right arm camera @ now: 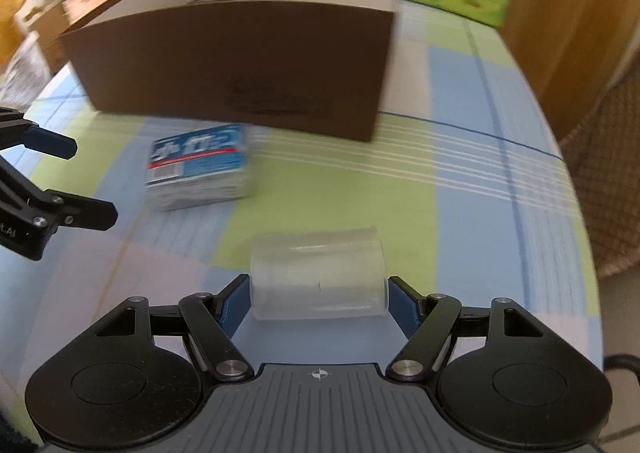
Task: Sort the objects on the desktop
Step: 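Grasp the clear plastic container with the right tool, then grasp the blue toothpick box with the left tool while the right tool holds the container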
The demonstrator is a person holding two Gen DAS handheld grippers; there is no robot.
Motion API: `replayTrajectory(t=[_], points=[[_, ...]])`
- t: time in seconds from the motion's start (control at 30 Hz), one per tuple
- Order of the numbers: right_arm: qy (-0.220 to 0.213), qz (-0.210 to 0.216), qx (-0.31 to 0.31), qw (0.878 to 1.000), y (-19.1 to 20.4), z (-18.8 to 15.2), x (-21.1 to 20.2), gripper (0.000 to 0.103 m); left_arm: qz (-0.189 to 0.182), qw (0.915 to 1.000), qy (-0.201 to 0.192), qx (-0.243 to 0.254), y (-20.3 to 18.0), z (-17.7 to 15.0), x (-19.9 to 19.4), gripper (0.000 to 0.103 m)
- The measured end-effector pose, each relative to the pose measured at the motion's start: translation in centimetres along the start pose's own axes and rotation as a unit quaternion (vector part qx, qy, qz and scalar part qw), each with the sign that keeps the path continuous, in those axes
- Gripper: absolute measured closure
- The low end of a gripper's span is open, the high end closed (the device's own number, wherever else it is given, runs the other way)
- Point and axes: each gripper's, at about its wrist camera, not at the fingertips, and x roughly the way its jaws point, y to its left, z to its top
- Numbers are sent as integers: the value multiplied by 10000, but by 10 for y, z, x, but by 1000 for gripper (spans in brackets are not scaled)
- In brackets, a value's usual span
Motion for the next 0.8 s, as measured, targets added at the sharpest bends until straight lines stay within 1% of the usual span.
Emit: replayTrajectory(t=[0.1,0.27,0.37,0.4,0.5,0.6,0.67,0.7,0.73,0.8], points=[[3,-125,189,9997,-14,2,-1,33,-133,9992,-85,366,-7,11,11,1],[11,-235,431,9988,-28,3,-3,33,-303,9948,-190,958,-18,30,33,2],[13,-266,526,9983,-32,2,-5,33,-402,9923,-227,1149,-22,39,43,3],[12,-272,546,9981,-33,1,-6,33,-397,9918,-207,1197,-24,42,47,5],[8,-296,596,9978,-35,1,-4,33,-411,9901,-197,1326,-28,46,54,7],[4,-299,617,9976,-37,0,-5,33,-439,9896,-176,1360,-31,48,60,15],[2,-294,624,9976,-37,0,-6,33,-454,9903,-158,1304,-32,49,64,16],[0,-293,620,9976,-38,0,-5,33,-472,9906,-151,1276,-31,49,65,20],[0,-292,616,9977,-38,0,-6,33,-526,9907,-140,1246,-31,48,66,29],[-1,-283,609,9977,-38,0,-6,33,-598,9916,-89,1143,-29,45,67,38]])
